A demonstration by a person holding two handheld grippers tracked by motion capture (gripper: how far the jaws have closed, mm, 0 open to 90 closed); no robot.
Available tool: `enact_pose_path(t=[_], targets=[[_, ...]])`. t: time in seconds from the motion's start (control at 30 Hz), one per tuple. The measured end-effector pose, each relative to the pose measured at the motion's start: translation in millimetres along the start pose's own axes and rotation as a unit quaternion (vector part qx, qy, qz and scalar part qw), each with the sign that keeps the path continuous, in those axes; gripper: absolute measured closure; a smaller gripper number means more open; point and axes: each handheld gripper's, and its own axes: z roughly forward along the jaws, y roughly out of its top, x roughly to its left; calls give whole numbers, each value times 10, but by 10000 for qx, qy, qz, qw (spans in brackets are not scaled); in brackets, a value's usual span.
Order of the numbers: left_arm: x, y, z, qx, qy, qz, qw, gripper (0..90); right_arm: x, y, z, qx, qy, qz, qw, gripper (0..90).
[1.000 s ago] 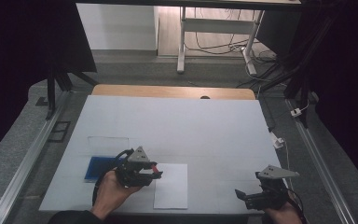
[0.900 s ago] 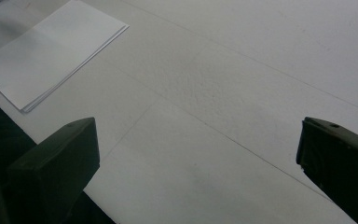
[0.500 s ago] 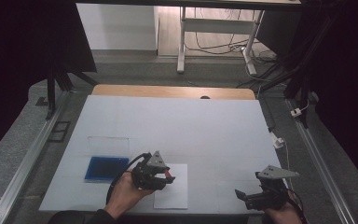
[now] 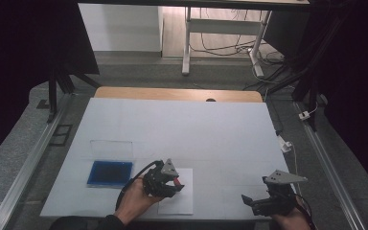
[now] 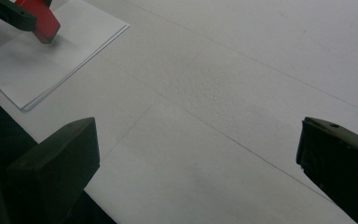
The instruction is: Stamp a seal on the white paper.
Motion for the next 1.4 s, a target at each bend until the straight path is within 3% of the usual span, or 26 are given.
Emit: enact_pose_path(t=[0.37, 0.9, 1.17, 1.4], targets=[[3, -41, 92, 178, 122, 74, 9997, 583, 3, -1, -3, 0, 6, -14, 10000, 0], [-41, -85, 108, 47, 259, 77, 9996, 588, 7, 1, 1, 28, 8, -31, 10000, 0], [-159, -63, 111, 137, 610, 420, 9972, 588, 5, 1, 5, 42, 12, -35, 10000, 0], [-60, -80, 111, 88, 316, 75, 9994, 589, 6, 1, 5, 45, 14, -34, 10000, 0]])
